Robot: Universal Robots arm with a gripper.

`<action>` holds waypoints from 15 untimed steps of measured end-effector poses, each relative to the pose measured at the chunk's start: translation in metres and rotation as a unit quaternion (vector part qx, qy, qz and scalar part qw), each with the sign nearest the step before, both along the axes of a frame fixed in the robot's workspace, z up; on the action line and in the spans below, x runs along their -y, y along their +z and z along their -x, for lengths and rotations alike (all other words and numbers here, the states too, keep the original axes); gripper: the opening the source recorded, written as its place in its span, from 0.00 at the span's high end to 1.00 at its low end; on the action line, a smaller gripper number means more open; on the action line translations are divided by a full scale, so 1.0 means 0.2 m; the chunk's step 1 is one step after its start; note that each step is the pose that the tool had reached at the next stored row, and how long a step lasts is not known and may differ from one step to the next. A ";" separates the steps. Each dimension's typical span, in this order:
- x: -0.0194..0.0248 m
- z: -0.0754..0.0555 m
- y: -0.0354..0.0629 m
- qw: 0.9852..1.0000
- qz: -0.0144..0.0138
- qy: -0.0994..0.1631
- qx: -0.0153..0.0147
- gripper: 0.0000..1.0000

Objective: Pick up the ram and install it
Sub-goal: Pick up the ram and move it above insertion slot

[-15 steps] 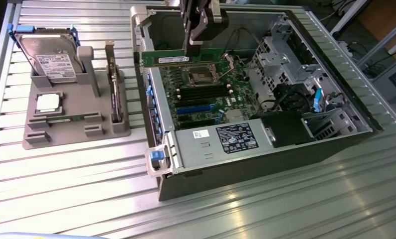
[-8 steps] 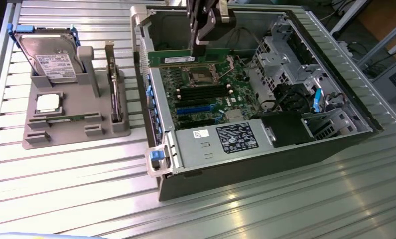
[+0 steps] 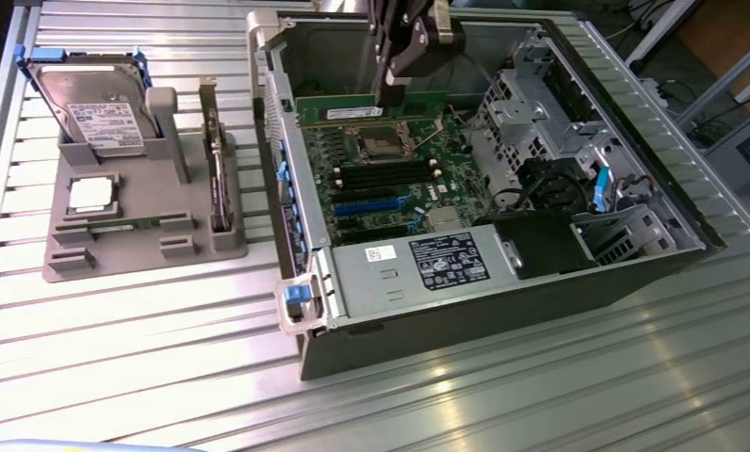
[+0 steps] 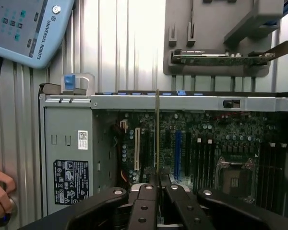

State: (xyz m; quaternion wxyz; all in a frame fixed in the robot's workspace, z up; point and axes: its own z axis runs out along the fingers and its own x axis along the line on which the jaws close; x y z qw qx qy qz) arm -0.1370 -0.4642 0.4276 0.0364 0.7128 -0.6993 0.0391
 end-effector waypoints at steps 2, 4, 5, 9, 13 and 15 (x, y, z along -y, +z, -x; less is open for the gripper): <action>0.000 -0.02 0.000 1.000 0.001 0.000 0.000 0.88; 0.000 -0.03 0.000 1.000 0.001 0.000 0.000 0.88; 0.000 -0.04 0.000 1.000 0.002 0.000 0.000 0.88; 0.000 -0.08 0.000 1.000 0.003 0.000 0.000 0.88; 0.000 -0.11 0.000 1.000 0.005 0.000 0.000 0.88; 0.000 -0.13 0.000 1.000 0.006 0.000 0.000 0.88</action>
